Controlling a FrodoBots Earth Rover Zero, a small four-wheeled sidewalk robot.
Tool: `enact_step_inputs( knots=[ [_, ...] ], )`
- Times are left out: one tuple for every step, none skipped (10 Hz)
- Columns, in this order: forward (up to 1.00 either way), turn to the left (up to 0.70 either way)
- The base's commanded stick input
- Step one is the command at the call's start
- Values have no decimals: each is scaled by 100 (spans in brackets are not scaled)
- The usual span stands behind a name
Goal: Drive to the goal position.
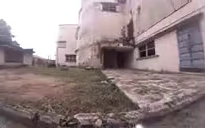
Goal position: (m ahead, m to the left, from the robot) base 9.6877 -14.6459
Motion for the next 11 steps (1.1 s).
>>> enact_step_inputs(
  knots=[
    [0, -70],
    [0, -70],
    [0, -70],
    [0, -70],
    [0, -70],
    [0, -70],
    [0, -70],
    [0, -70],
    [0, -70],
    [0, -70],
    [0, -70]
  ],
)
